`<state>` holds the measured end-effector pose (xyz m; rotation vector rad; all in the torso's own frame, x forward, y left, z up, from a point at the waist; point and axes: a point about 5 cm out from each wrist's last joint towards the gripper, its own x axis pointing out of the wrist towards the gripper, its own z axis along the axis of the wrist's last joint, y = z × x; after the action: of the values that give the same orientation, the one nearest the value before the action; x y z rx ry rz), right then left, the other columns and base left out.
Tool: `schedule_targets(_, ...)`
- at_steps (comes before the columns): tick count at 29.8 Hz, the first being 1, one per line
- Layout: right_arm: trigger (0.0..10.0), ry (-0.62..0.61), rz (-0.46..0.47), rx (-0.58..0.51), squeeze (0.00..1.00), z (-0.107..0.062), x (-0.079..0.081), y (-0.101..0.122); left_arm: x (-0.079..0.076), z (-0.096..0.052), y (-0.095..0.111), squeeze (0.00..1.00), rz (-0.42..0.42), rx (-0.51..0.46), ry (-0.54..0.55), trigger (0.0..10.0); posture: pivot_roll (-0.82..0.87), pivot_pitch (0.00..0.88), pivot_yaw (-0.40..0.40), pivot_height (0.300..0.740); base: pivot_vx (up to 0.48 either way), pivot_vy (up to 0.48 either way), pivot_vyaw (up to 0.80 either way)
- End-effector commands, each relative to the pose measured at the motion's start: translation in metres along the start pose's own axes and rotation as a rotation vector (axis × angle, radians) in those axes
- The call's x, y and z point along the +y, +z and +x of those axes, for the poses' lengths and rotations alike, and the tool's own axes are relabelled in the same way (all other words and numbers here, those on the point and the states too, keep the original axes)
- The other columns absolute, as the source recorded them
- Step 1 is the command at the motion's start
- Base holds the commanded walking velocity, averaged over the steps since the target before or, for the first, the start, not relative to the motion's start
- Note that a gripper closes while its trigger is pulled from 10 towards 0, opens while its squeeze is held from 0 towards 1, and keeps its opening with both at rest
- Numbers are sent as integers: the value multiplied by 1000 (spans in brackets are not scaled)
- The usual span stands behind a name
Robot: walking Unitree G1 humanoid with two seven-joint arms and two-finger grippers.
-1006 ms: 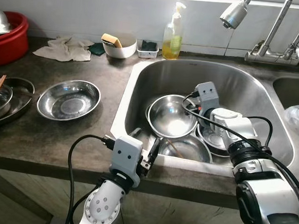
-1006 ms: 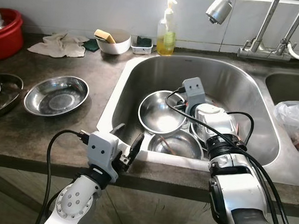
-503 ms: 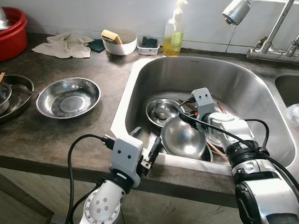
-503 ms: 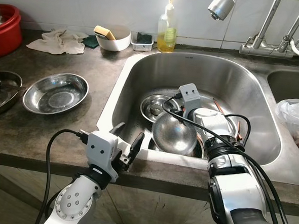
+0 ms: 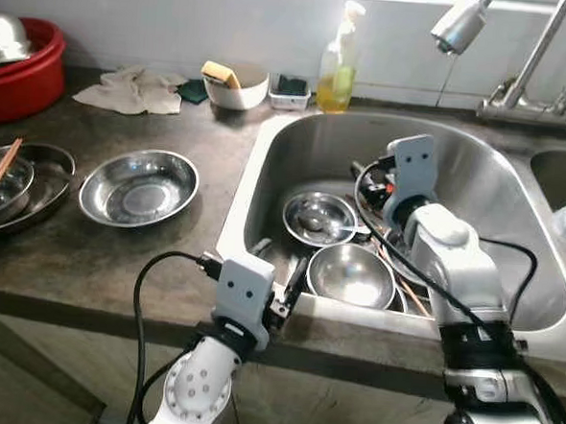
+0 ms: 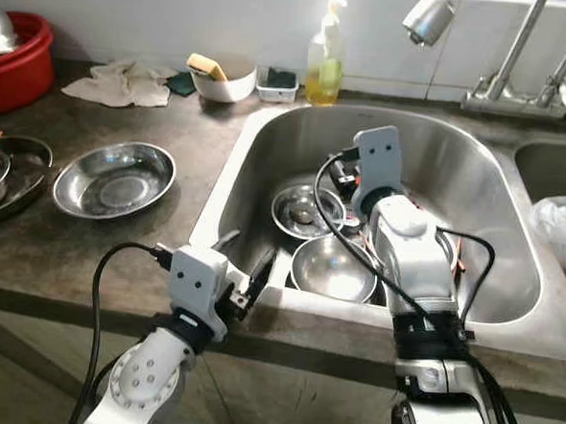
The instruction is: Kitchen organization
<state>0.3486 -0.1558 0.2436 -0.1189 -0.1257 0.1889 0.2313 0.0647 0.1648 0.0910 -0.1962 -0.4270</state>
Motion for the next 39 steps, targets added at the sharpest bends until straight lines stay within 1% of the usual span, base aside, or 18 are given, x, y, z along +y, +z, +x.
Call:
schedule_targets(1, 10000, -27, 21, -55, 0, -14, -1, 9, 2, -1, -5, 0, 6, 15, -10, 10000, 89, 90, -6, 740, 0, 0, 0)
schedule_targets(4, 10000, -27, 26, -111, 0, -34, 3, 7, 5, -2, -7, 0, 18, 17, -15, 10000, 89, 78, -1, 740, 0, 0, 0)
schedule_targets(6, 10000, -38, 39, -129, 0, -42, 4, 5, 7, -2, -6, 0, 22, 16, -13, 10000, 91, 76, -1, 740, 0, 0, 0)
schedule_targets(7, 10000, -55, 47, -136, 0, -51, 5, 3, 9, -1, -5, 0, 22, 12, -9, 10000, 90, 74, 2, 740, 0, 0, 0)
schedule_targets(11, 10000, -93, 70, -121, 0, -71, 11, -7, 11, -1, -6, 0, 27, 12, -9, 10000, 87, 69, 4, 740, 0, 0, 0)
schedule_targets(12, 10000, -93, 70, -121, 0, -71, 11, -7, 11, -1, -6, 0, 27, 12, -9, 10000, 87, 69, 4, 740, 0, 0, 0)
schedule_targets(16, 10000, -134, 91, -87, 0, -83, 15, -16, 12, 0, -7, 0, 26, 11, -10, 10000, 83, 73, 7, 740, 0, 0, 0)
schedule_targets(17, 10000, -134, 91, -87, 0, -83, 15, -16, 12, 0, -7, 0, 26, 11, -10, 10000, 83, 73, 7, 740, 0, 0, 0)
schedule_targets(18, 10000, -136, 99, -86, 0, -86, 20, -18, 10, 0, -7, 0, 22, 13, -9, 10000, 80, 74, 12, 740, 0, 0, 0)
schedule_targets(19, 10000, -144, 86, -95, 0, -85, 22, -18, 9, 0, -7, 0, 18, 13, -10, 10000, 82, 76, 14, 740, 0, 0, 475)
schedule_targets(24, 10000, -148, 109, -118, 0, -79, 24, -14, 9, 2, -7, 0, 17, 12, -12, 10000, 90, 77, 14, 740, 0, 0, 800)
schedule_targets(29, 10000, -146, 123, -135, 0, -71, 24, -10, 12, 1, -7, 0, 23, 16, -1, 10000, 101, 81, 12, 740, 0, 477, 800)
schedule_targets(35, 10000, -144, 121, -154, 0, -66, 25, -4, 11, 1, -6, 0, 13, 11, 4, 10000, 100, 82, 9, 740, 0, 471, 800)
schedule_targets(39, 10000, -145, 118, -166, 0, -61, 22, 1, 9, 1, -5, 0, 6, 8, -3, 10000, 100, 86, 11, 740, 0, 0, 800)
